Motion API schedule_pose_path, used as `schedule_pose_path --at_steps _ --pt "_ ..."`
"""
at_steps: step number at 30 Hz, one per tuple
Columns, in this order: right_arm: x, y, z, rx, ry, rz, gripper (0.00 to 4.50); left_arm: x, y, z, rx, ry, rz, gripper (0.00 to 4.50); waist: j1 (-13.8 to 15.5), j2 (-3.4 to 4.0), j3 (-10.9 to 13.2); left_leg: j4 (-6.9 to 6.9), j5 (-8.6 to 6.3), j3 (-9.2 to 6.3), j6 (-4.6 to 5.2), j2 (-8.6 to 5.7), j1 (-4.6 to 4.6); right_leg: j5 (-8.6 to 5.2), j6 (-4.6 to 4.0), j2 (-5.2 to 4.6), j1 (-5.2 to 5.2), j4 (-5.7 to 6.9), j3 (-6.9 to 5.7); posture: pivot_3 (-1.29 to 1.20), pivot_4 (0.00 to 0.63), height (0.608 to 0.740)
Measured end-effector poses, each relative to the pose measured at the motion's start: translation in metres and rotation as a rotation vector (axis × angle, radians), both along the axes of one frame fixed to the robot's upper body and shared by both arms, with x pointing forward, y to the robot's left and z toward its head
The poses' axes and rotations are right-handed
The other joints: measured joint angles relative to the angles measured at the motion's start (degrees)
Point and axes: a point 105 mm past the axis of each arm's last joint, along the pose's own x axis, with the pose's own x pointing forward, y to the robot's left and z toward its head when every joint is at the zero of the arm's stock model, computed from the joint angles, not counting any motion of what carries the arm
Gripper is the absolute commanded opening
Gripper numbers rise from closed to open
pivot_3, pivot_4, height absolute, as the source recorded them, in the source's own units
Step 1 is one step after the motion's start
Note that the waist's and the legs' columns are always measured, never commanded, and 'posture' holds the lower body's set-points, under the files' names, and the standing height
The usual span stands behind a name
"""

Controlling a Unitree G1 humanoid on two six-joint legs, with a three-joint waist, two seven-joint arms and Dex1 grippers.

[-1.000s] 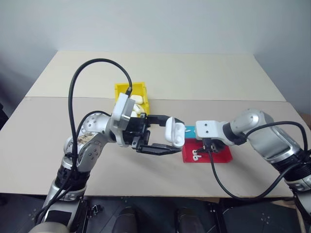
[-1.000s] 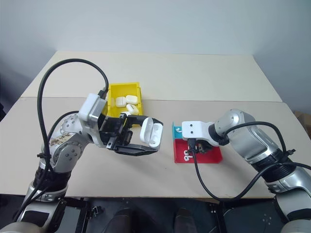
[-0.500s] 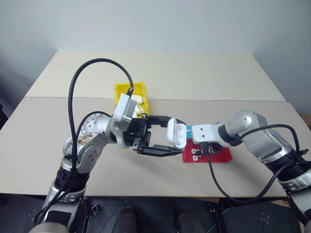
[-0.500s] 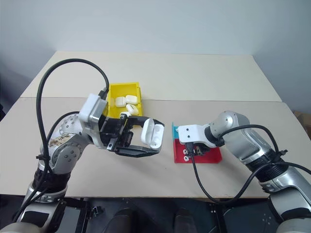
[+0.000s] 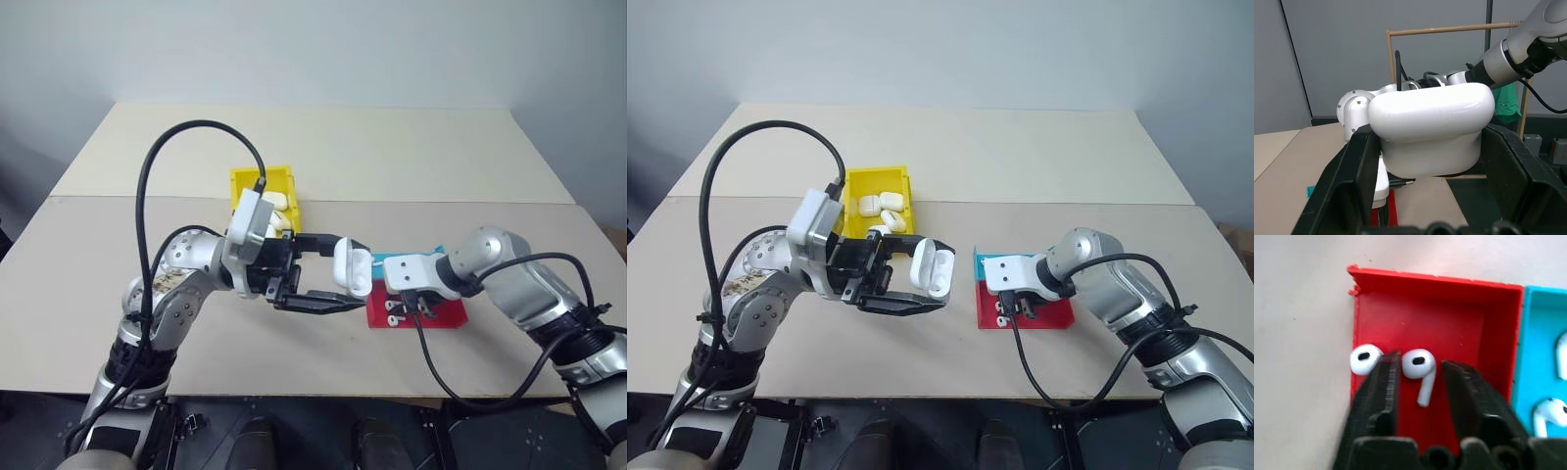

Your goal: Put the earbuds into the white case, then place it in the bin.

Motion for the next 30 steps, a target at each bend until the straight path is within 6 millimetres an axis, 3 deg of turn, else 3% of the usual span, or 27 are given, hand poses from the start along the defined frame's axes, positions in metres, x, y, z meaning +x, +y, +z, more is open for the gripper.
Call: schedule_pose_path --at_steps 8,14,19,26,30 --pt "-0.002 0.0 0.009 0.11 0.005 -0.081 0.64 0.001 0.002 0.001 0.002 -0.001 0.011 2.83 0.1 0.0 0.0 0.0 0.0 0.0 0.0 0.0 -0.01 0.0 0.0 0.0 0.0 0.0 0.0 0.0 0.15 0.74" --pt "-0.01 -0.014 0.069 0.406 -0.056 -0.248 0.64 0.002 0.005 0.003 -0.007 0.001 0.013 2.83 0.3 0.0 0.0 0.0 0.0 -0.02 0.0 0.0 -0.02 0.0 0.0 0.0 0.01 -0.01 -0.02 0.0 0.15 0.74" --pt "-0.04 -0.029 0.107 0.744 -0.038 -0.313 0.64 0.007 0.007 0.006 -0.022 0.012 0.015 2.83 0.5 -0.01 0.0 0.0 -0.01 -0.05 0.01 0.0 -0.01 0.0 0.0 0.0 0.06 -0.01 -0.03 0.0 0.15 0.74" --pt "-0.062 -0.02 0.162 1.252 -0.19 -0.255 0.64 0.011 0.006 0.011 -0.027 0.012 -0.027 2.83 -0.3 0.05 0.0 -0.02 0.0 -0.03 0.01 0.0 0.1 0.01 0.01 0.01 0.09 0.08 0.02 0.0 0.15 0.74" --pt "-0.073 0.0 0.172 1.317 -0.206 -0.209 0.64 0.015 0.002 0.01 -0.026 0.025 -0.041 2.83 -0.1 0.06 0.0 -0.06 -0.01 -0.04 0.01 0.0 0.02 0.01 0.01 0.01 0.05 0.01 0.01 0.0 0.15 0.74"
